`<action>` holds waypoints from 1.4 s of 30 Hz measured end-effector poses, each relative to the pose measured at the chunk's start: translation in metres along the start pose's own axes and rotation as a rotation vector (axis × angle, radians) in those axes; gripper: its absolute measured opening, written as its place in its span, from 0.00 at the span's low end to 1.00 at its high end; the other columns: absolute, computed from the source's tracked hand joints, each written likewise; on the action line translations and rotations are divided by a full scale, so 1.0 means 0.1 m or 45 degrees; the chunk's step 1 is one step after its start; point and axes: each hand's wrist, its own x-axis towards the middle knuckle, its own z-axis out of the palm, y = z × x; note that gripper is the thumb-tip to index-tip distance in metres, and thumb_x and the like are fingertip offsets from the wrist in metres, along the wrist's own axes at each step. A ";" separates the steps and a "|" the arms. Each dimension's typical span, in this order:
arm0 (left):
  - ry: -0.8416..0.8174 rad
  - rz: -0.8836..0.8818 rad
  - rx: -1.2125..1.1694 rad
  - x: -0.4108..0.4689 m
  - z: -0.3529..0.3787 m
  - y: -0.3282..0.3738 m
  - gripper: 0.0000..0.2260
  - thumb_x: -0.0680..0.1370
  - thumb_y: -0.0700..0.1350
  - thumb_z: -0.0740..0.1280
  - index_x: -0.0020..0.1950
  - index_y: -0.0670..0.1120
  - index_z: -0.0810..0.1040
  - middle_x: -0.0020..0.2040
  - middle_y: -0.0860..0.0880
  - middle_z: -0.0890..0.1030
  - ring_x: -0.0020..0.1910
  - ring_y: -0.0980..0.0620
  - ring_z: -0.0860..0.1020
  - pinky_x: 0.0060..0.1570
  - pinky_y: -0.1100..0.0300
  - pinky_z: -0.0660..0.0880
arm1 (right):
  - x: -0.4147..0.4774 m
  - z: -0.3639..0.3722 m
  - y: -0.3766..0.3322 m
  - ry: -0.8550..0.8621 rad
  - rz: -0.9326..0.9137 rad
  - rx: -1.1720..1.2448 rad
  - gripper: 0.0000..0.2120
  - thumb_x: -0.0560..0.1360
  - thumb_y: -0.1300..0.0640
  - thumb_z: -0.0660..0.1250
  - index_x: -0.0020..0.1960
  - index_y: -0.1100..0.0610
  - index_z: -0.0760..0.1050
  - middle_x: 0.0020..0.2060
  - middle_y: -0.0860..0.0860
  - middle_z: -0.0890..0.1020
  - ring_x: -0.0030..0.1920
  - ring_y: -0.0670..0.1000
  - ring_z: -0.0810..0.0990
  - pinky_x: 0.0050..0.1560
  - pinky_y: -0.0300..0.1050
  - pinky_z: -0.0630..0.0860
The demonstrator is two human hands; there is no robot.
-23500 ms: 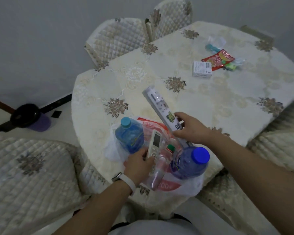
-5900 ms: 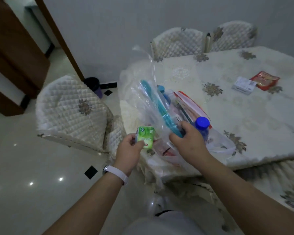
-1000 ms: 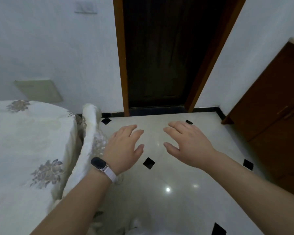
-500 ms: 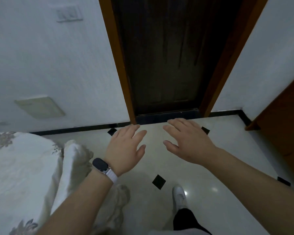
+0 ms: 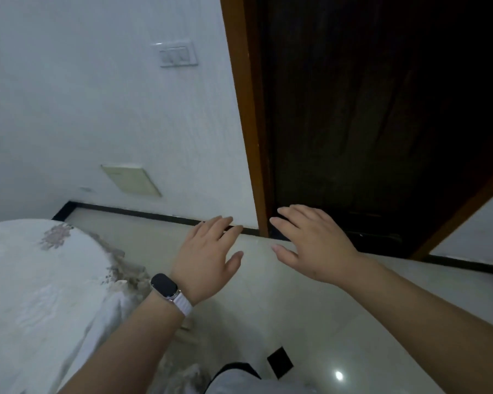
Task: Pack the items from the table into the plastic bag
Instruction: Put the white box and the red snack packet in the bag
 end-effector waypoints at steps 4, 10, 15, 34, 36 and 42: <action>0.029 -0.146 -0.008 0.20 0.13 -0.40 0.21 0.76 0.55 0.61 0.66 0.48 0.74 0.66 0.46 0.76 0.66 0.43 0.73 0.64 0.46 0.71 | 0.62 0.12 0.05 -0.016 -0.141 -0.006 0.26 0.79 0.38 0.54 0.73 0.49 0.67 0.71 0.49 0.69 0.72 0.52 0.64 0.71 0.50 0.60; 0.078 -0.249 -0.028 0.60 0.42 -1.25 0.21 0.75 0.55 0.62 0.66 0.48 0.74 0.65 0.46 0.76 0.66 0.44 0.73 0.64 0.47 0.71 | 1.74 0.33 -0.01 -0.025 -0.282 -0.093 0.25 0.78 0.38 0.56 0.69 0.50 0.71 0.67 0.49 0.74 0.68 0.52 0.69 0.68 0.50 0.65; 0.140 -0.350 -0.069 1.02 0.53 -2.12 0.21 0.76 0.56 0.61 0.65 0.47 0.75 0.65 0.46 0.77 0.65 0.43 0.74 0.64 0.47 0.72 | 2.83 0.41 -0.16 -0.054 -0.377 -0.159 0.25 0.77 0.39 0.59 0.67 0.52 0.73 0.65 0.51 0.76 0.66 0.53 0.72 0.65 0.51 0.69; 0.070 -0.948 0.096 1.26 0.59 -4.64 0.21 0.75 0.57 0.60 0.64 0.48 0.76 0.64 0.46 0.78 0.64 0.43 0.74 0.61 0.48 0.72 | 6.12 1.18 -1.44 0.037 -0.931 0.045 0.25 0.75 0.41 0.59 0.63 0.57 0.77 0.60 0.56 0.79 0.60 0.58 0.77 0.59 0.55 0.74; 0.040 -1.078 0.119 1.25 0.61 -4.88 0.21 0.75 0.57 0.60 0.64 0.48 0.76 0.65 0.46 0.77 0.64 0.42 0.74 0.61 0.46 0.72 | 6.52 1.37 -1.63 0.006 -1.023 0.096 0.25 0.75 0.41 0.59 0.63 0.57 0.77 0.61 0.56 0.79 0.60 0.59 0.76 0.59 0.54 0.73; -0.047 -1.447 0.169 1.36 0.54 -5.51 0.22 0.76 0.58 0.58 0.65 0.50 0.75 0.66 0.48 0.76 0.65 0.44 0.74 0.61 0.47 0.72 | 7.59 1.63 -2.33 -0.098 -1.283 0.188 0.26 0.75 0.40 0.57 0.64 0.55 0.75 0.63 0.54 0.78 0.61 0.57 0.75 0.60 0.54 0.72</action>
